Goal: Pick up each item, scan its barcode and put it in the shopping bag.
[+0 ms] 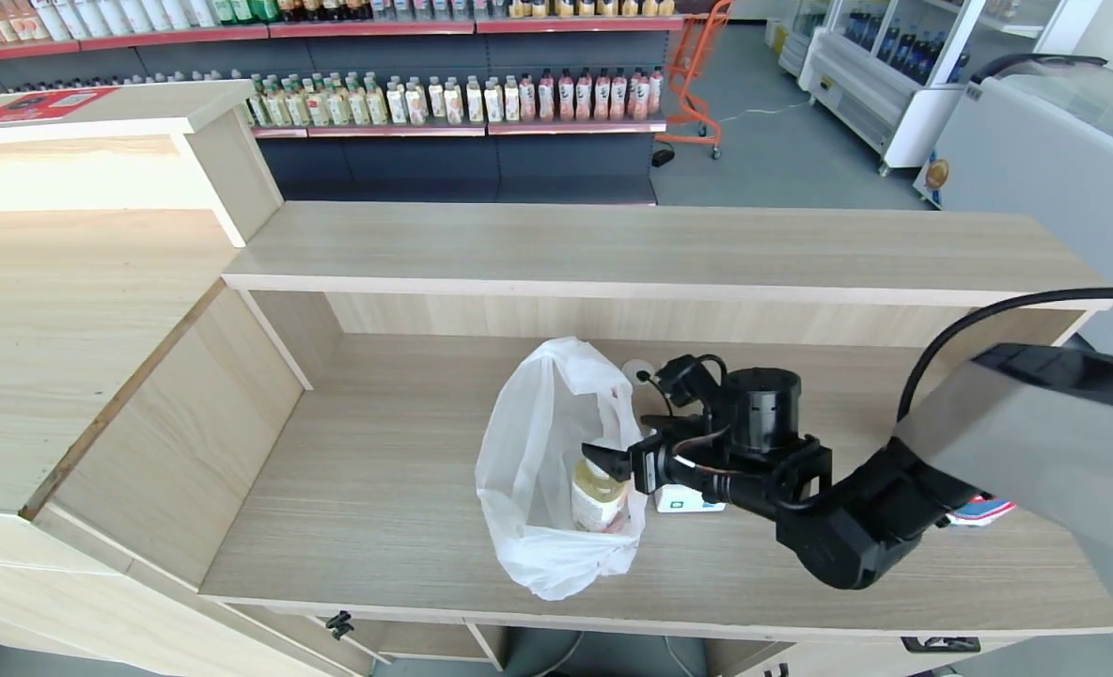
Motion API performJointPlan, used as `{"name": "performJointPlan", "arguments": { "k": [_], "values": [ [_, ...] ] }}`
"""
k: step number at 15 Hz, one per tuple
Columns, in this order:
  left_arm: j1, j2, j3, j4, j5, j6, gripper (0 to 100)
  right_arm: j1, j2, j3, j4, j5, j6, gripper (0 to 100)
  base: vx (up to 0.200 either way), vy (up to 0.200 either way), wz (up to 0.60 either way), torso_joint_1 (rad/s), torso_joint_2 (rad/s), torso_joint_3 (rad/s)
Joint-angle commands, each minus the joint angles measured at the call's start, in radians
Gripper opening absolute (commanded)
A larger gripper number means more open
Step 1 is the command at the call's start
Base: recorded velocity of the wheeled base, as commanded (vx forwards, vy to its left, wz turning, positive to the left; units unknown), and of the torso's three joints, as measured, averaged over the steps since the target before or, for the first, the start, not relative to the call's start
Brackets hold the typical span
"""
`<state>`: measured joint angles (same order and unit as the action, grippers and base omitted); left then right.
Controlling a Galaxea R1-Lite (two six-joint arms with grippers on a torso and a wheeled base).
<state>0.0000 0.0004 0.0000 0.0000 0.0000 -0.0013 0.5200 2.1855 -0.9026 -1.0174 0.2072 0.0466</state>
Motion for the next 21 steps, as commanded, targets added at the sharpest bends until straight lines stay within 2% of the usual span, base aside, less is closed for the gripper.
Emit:
{"name": "performJointPlan", "arguments": {
  "k": [1,3,5,8,10,12,17,21],
  "values": [
    [0.000,0.000,0.000,0.000,0.000,0.000,100,-0.106,-0.379,0.157,0.204,0.015,0.170,100,0.000,0.000,0.00,0.000,0.00,0.000],
    [0.000,0.000,0.000,0.000,0.000,0.000,100,-0.156,-0.484,0.175,0.232,0.012,0.282,100,0.000,0.000,0.00,0.000,0.00,0.000],
    [0.000,0.000,0.000,0.000,0.000,0.000,100,-0.218,-0.573,0.211,0.296,0.014,0.286,100,0.000,0.000,0.00,0.000,0.00,0.000],
    [0.000,0.000,0.000,0.000,0.000,0.000,100,-0.296,-0.668,0.317,0.304,0.012,0.286,100,0.000,0.000,0.00,0.000,0.00,0.000],
    [0.000,0.000,0.000,0.000,0.000,0.000,100,-0.342,-0.690,0.333,0.318,0.011,0.285,100,0.000,0.000,0.00,0.000,0.00,0.000],
    [0.000,0.000,0.000,0.000,0.000,0.000,100,-0.354,-0.716,0.330,0.364,0.009,0.285,100,0.000,0.000,0.00,0.000,0.00,0.000],
    [0.000,0.000,0.000,0.000,0.000,0.000,100,-0.354,-0.724,0.343,0.381,-0.005,0.286,100,-0.200,-0.200,0.00,0.007,0.00,0.004],
    [0.000,0.000,0.000,0.000,0.000,0.000,100,-0.397,-0.716,0.350,0.381,-0.022,0.291,100,0.000,-0.050,0.00,-0.002,0.00,0.003]
  ]
}}
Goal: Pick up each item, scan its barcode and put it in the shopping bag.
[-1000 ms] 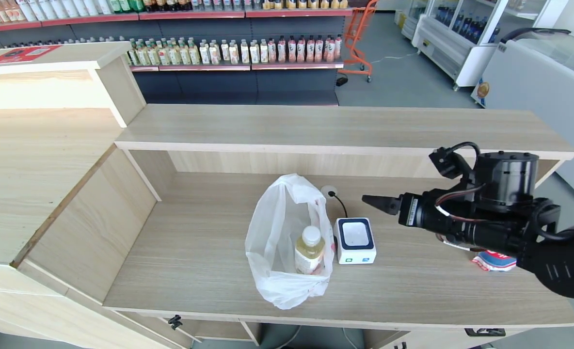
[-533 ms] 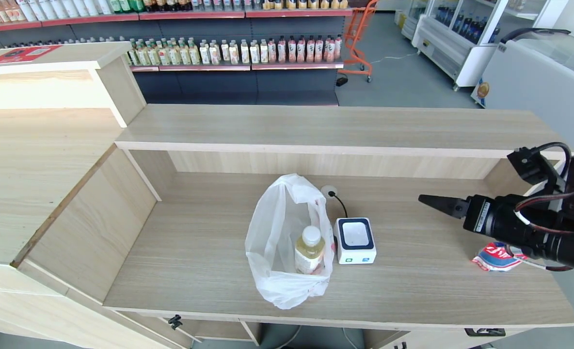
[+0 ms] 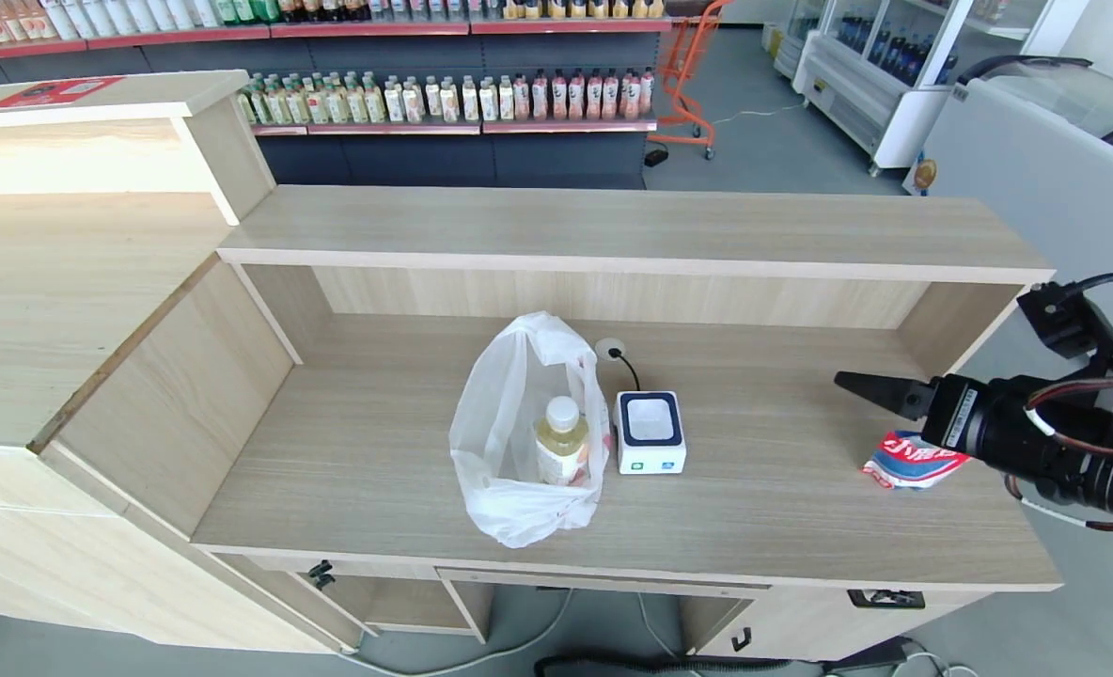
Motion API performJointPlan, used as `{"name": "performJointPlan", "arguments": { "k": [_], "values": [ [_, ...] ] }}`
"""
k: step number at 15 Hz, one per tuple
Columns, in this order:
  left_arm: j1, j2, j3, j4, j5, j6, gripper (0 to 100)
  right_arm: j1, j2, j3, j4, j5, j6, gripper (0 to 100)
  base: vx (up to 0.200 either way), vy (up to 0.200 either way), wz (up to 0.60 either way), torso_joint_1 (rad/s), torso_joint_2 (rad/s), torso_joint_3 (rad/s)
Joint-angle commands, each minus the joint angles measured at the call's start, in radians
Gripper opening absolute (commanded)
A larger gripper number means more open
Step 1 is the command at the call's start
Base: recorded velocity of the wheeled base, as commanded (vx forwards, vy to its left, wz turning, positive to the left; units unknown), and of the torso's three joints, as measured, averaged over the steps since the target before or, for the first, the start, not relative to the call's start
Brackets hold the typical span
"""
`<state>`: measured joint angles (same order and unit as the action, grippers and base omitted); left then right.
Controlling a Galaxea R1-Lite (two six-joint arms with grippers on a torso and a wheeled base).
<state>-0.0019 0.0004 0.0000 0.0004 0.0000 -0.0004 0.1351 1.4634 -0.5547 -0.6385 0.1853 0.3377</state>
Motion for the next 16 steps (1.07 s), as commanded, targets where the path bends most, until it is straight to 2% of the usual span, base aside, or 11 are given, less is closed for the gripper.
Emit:
{"name": "performJointPlan", "arguments": {
  "k": [1,4,11,14,16],
  "values": [
    [0.002,0.001,0.000,0.000,0.000,-0.001,100,-0.023,0.008,0.002,0.002,0.000,0.001,100,0.000,-0.200,0.00,0.017,0.00,-0.007],
    [0.002,0.000,0.000,0.000,0.000,-0.001,100,-0.060,0.015,-0.014,0.007,-0.006,0.090,100,0.000,-0.200,0.00,0.002,0.00,-0.001],
    [0.002,0.000,0.000,0.000,0.000,-0.001,100,-0.223,0.071,-0.146,0.214,-0.040,0.333,100,0.000,-0.200,0.00,0.006,0.00,0.002],
    [0.002,0.000,0.000,0.000,0.000,0.000,100,-0.285,0.118,-0.137,0.221,-0.046,0.340,100,0.000,-0.200,0.00,-0.001,0.00,0.002],
    [0.002,0.000,0.000,0.000,0.000,-0.001,100,-0.308,0.135,-0.126,0.261,-0.049,0.340,100,0.000,0.000,0.00,0.000,0.00,0.000]
  ]
}}
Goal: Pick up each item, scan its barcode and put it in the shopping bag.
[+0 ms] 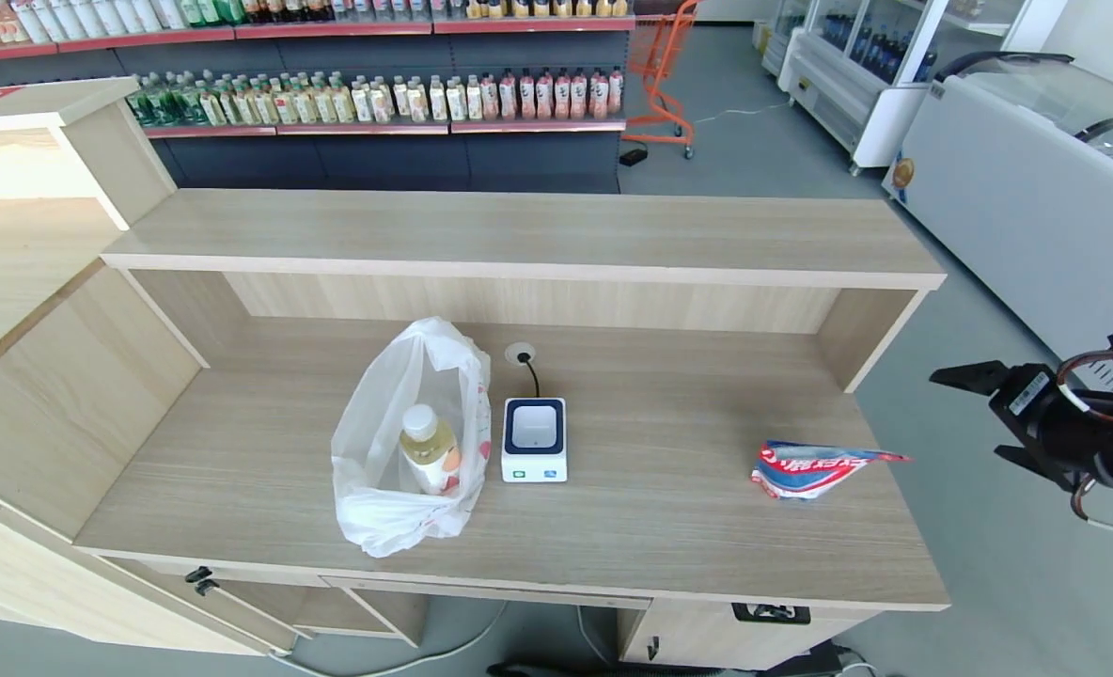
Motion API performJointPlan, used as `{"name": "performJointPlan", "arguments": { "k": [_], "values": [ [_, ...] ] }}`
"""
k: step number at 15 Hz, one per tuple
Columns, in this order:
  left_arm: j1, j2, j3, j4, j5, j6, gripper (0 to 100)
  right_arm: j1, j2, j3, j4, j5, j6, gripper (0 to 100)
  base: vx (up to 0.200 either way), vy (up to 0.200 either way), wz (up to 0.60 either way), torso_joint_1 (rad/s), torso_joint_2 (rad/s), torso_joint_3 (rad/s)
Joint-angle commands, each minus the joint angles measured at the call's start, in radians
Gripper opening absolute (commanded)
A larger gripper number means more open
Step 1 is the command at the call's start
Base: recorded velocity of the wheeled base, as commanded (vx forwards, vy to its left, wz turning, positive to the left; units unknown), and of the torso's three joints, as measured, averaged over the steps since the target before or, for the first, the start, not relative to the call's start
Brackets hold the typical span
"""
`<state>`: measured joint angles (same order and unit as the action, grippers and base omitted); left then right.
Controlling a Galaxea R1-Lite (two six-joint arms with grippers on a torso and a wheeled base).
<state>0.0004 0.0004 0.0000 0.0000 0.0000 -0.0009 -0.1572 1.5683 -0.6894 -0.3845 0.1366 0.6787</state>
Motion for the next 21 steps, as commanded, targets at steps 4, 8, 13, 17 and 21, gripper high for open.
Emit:
{"name": "performJointPlan", "arguments": {
  "k": [4,8,13,17,21],
  "values": [
    [0.000,0.000,0.000,0.000,0.000,-0.001,100,-0.012,0.062,0.011,0.079,-0.011,0.058,100,0.000,0.000,0.00,0.000,0.00,0.000],
    [0.000,0.000,0.000,0.000,0.000,-0.001,100,-0.013,0.210,-0.030,0.062,-0.066,0.067,100,0.000,0.000,0.00,0.000,0.00,0.000],
    [0.000,0.000,0.000,0.000,0.000,-0.001,100,-0.002,0.400,-0.157,0.041,-0.064,0.088,100,0.000,0.000,0.00,0.000,0.00,0.000],
    [0.000,0.000,0.000,0.000,0.000,-0.001,100,0.059,0.549,-0.274,0.026,-0.068,0.085,100,0.000,0.000,0.00,0.000,0.00,0.000],
    [0.000,0.000,0.000,0.000,0.000,-0.001,100,0.123,0.641,-0.274,-0.080,-0.071,0.019,100,0.000,0.000,0.00,0.000,0.00,0.000]
  ]
}}
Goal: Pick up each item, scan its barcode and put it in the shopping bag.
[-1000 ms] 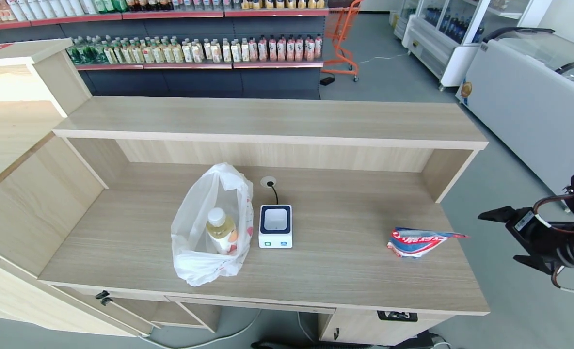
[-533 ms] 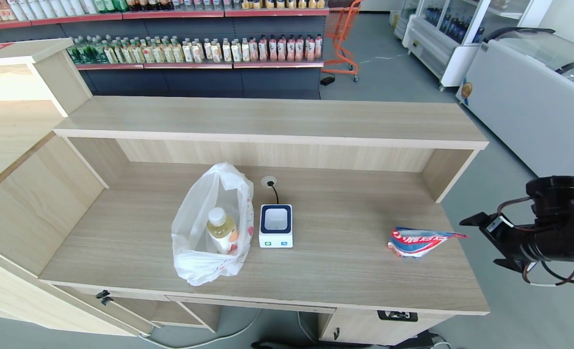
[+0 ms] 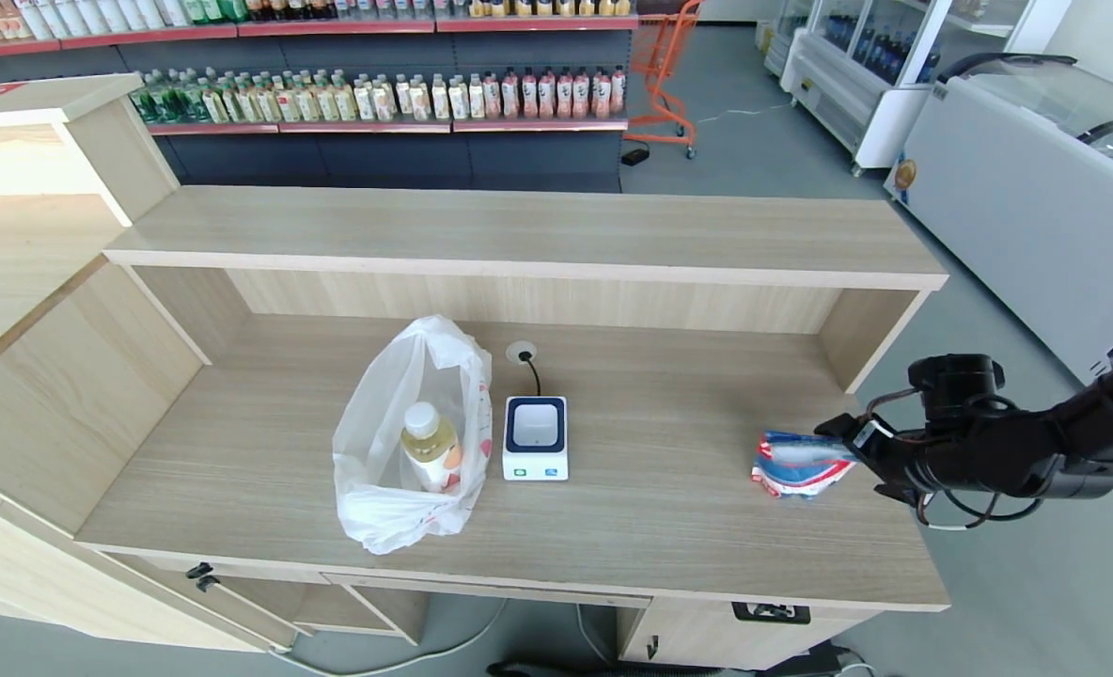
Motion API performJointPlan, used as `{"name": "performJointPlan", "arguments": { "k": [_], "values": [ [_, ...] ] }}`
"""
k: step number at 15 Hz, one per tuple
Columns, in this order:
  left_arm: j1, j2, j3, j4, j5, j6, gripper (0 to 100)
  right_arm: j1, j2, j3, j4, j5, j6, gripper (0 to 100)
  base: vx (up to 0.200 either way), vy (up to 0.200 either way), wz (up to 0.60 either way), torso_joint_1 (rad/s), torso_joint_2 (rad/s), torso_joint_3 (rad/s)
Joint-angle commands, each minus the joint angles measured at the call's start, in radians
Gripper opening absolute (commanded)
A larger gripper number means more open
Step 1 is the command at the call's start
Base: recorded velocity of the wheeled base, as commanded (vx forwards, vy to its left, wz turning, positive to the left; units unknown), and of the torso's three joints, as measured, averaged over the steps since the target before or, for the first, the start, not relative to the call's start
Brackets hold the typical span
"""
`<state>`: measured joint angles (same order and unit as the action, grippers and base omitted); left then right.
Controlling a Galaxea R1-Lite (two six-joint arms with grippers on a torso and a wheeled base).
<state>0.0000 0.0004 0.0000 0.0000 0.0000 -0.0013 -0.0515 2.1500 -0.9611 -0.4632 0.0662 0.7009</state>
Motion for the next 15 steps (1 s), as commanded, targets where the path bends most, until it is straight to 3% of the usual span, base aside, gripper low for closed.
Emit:
{"name": "performJointPlan", "arguments": {
  "k": [1,2,3,6,13,14,15],
  "values": [
    [0.000,0.000,0.000,0.000,0.000,0.000,100,0.036,0.083,-0.011,-0.041,0.000,-0.021,100,0.000,0.000,0.00,0.000,0.00,0.000],
    [0.000,0.000,0.000,0.000,0.000,0.000,100,0.048,0.103,-0.022,-0.068,0.001,-0.021,100,0.000,0.000,0.00,0.000,0.00,0.000],
    [0.000,0.000,0.000,0.000,0.000,0.000,100,0.058,0.114,-0.031,-0.074,0.001,-0.024,0,0.000,0.000,0.00,0.000,0.00,0.000],
    [0.000,0.000,0.000,0.000,0.000,0.000,100,0.070,0.137,-0.074,-0.074,-0.005,-0.029,0,0.000,0.000,0.00,0.000,0.00,0.000],
    [0.000,0.000,0.000,0.000,0.000,0.000,100,0.067,0.076,-0.094,-0.077,-0.026,-0.210,0,0.000,0.000,0.00,0.000,0.00,0.000],
    [0.000,0.000,0.000,0.000,0.000,0.000,100,0.068,0.019,-0.114,-0.075,-0.012,-0.215,0,0.000,0.000,0.00,0.000,0.00,0.000],
    [0.000,0.000,0.000,0.000,0.000,0.000,100,0.067,-0.053,-0.107,-0.071,0.080,-0.218,0,0.000,0.000,0.00,0.000,0.00,0.000]
  ]
}}
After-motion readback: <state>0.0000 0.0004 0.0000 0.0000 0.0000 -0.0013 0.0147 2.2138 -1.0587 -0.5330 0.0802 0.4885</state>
